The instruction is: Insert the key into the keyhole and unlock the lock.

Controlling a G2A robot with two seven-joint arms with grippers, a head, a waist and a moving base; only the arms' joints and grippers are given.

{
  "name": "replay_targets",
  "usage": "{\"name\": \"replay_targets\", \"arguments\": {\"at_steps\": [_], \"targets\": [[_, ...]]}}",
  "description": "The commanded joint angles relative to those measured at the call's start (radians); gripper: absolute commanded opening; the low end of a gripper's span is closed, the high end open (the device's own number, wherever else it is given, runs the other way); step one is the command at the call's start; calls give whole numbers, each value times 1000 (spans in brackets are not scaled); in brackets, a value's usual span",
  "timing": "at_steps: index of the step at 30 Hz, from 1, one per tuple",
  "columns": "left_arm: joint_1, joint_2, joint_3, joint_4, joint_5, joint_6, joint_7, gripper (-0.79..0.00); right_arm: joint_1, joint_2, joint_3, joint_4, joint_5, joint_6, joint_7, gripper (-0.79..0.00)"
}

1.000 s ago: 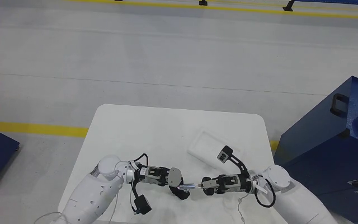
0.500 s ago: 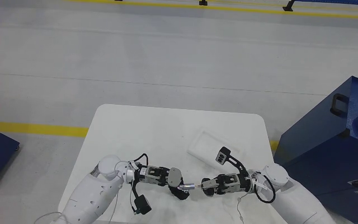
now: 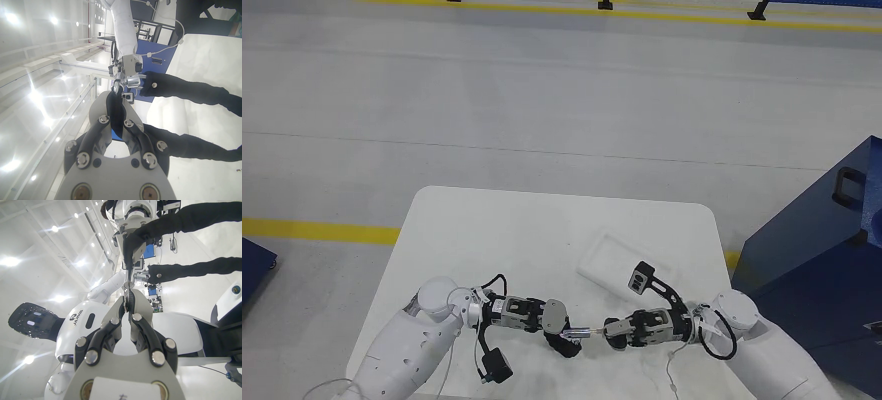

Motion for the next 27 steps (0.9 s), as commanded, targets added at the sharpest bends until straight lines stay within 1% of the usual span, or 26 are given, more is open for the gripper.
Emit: {"name": "replay_targets", "arguments": {"at_steps": [1, 6, 9, 23, 27], "targets": [[0, 0, 0, 0, 0, 0, 0, -785, 0, -1, 8, -3, -37, -38, -13, -785], [0, 0, 0, 0, 0, 0, 0, -785, -6, -6, 23, -16, -107, -125, -38, -785], [0, 0, 0, 0, 0, 0, 0, -785, -10, -9, 30, -18, -123, -164, -44, -785], [0, 0, 0, 0, 0, 0, 0, -785, -30, -21, 73, -43, -288, -446, -106, -785], [0, 0, 0, 0, 0, 0, 0, -785, -37, -26, 76, -52, -307, -497, -133, -785]]}}
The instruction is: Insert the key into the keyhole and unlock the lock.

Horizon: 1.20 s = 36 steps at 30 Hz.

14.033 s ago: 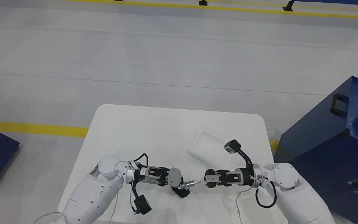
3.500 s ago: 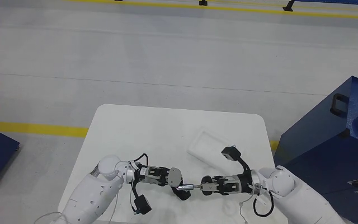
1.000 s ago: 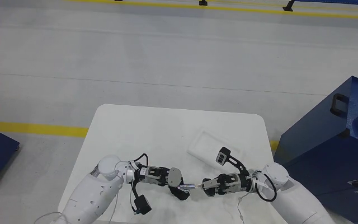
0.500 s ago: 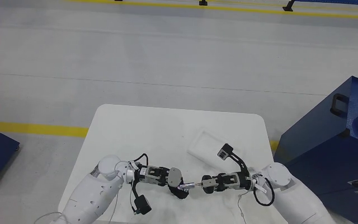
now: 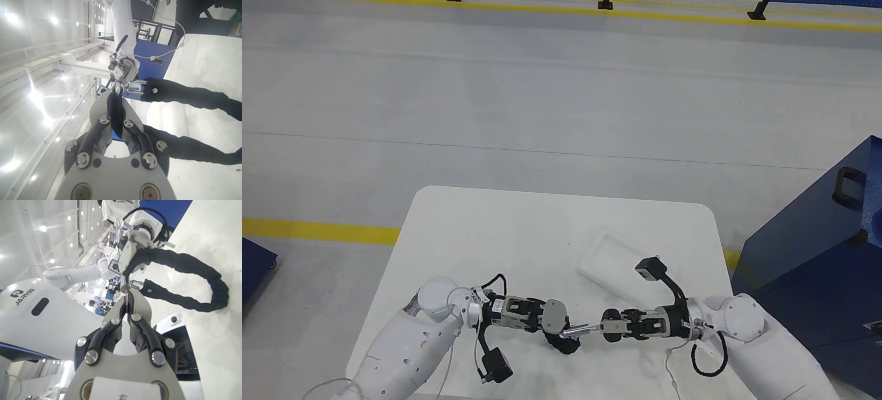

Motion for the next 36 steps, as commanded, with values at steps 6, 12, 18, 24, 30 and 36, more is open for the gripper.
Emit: {"name": "replay_targets", "arguments": {"at_steps": [6, 12, 18, 24, 30, 36], "targets": [[0, 0, 0, 0, 0, 0, 0, -785, -7, -3, 2, -20, -38, -49, -49, -785], [0, 0, 0, 0, 0, 0, 0, -785, -4, -1, 1, -24, -76, -65, -65, -785], [0, 0, 0, 0, 0, 0, 0, -785, -5, 3, -6, -29, -101, -85, -86, -785], [0, 0, 0, 0, 0, 0, 0, -785, -7, 6, -14, -21, -59, -90, -90, -203], [0, 0, 0, 0, 0, 0, 0, -785, -2, 8, -20, -16, -24, -97, -98, -151], [0, 0, 0, 0, 0, 0, 0, -785, -7, 15, -21, -6, 7, -108, -108, -409]]}}
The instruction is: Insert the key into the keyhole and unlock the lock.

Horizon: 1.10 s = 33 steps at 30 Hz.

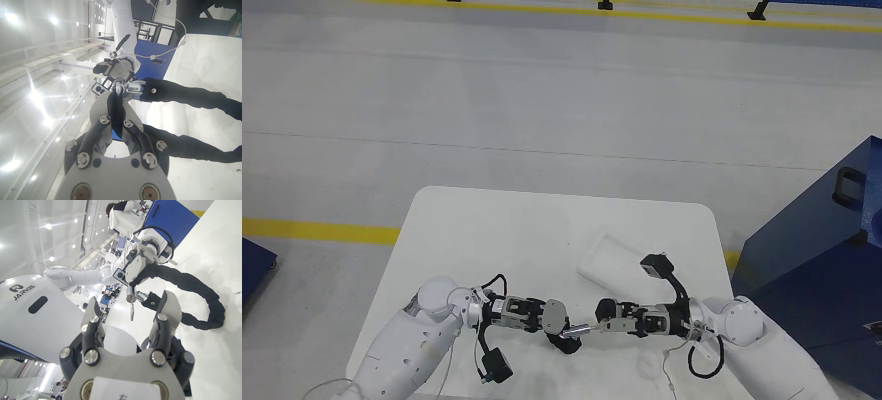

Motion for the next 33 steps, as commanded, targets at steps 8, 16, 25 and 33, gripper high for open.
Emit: {"name": "replay_targets", "arguments": {"at_steps": [8, 16, 25, 33], "targets": [[0, 0, 0, 0, 0, 0, 0, -785, -23, 19, 3, 7, 40, -24, -23, -646], [0, 0, 0, 0, 0, 0, 0, -785, -39, 40, 3, 18, 40, -51, -51, -776], [0, 0, 0, 0, 0, 0, 0, -785, -39, 58, -22, 14, 36, -75, -75, -785], [0, 0, 0, 0, 0, 0, 0, -785, -24, 70, -48, 18, 29, -91, -91, -785]]}}
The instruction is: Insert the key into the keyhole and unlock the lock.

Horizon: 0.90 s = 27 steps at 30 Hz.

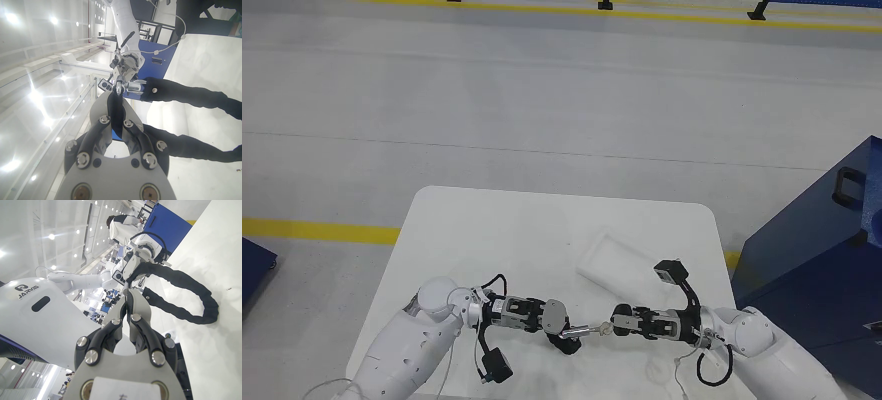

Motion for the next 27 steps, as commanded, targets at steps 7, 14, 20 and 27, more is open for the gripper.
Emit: {"name": "replay_targets", "arguments": {"at_steps": [7, 14, 20, 27], "targets": [[0, 0, 0, 0, 0, 0, 0, -785, 19, 8, -26, -4, 1, -11, -11, -785], [0, 0, 0, 0, 0, 0, 0, -785, 31, 11, -45, -4, 20, -16, -16, -785], [0, 0, 0, 0, 0, 0, 0, -785, 36, 13, -53, 8, 30, -16, -16, -785], [0, 0, 0, 0, 0, 0, 0, -785, 35, 19, -57, 10, 38, -16, -16, -785]]}}
